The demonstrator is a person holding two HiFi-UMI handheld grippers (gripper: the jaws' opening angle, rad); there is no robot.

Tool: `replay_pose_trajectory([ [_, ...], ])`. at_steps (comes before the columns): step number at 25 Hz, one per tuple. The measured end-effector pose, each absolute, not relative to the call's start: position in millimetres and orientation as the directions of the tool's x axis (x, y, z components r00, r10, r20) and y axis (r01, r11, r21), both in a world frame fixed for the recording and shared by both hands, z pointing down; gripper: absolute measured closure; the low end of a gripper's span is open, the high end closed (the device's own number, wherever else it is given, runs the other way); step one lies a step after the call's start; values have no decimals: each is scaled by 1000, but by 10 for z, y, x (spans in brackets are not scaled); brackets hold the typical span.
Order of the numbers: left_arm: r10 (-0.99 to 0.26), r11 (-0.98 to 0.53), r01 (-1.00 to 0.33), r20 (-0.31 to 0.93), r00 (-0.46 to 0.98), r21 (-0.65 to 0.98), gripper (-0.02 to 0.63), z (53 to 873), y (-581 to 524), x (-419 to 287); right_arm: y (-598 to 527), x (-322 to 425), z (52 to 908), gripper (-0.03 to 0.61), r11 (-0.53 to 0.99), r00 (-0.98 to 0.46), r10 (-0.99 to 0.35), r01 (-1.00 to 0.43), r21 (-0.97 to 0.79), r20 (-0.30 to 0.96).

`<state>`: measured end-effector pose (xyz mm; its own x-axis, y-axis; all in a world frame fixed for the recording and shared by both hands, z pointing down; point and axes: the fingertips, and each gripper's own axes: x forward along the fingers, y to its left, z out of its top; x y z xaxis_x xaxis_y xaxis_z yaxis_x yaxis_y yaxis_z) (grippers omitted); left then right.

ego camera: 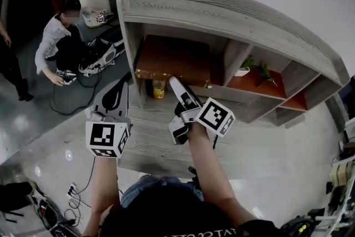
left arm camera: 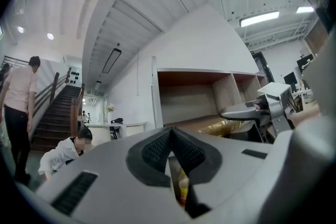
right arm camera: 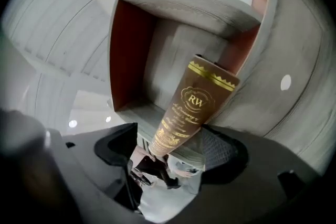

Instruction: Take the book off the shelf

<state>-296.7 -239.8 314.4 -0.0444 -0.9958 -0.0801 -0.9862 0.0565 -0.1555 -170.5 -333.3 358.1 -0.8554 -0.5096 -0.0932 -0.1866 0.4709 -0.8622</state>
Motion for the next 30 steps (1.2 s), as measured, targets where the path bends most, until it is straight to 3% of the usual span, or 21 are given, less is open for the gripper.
replay_pose_trajectory([
  [4,-997,32,-987,-81,-20,-158,603,3139,-2444,-3003,-3464,-1708,3583,212,366,-822,-557,-116,-923,-118],
  [9,-996,-1,-986,-83,15,-167,603,3121,-2512,-3038,-3466,-1735,3573,212,323,-798,-598,-156,-933,-73],
  [24,-991,-86,-979,-82,103,-187,603,3136,-2527,-3047,-3830,-1830,3822,212,-65,-608,-763,-265,-962,219],
  [30,-990,-101,-978,-82,118,-182,603,3158,-2486,-3100,-3891,-1899,3826,212,-153,-549,-789,-259,-954,276],
])
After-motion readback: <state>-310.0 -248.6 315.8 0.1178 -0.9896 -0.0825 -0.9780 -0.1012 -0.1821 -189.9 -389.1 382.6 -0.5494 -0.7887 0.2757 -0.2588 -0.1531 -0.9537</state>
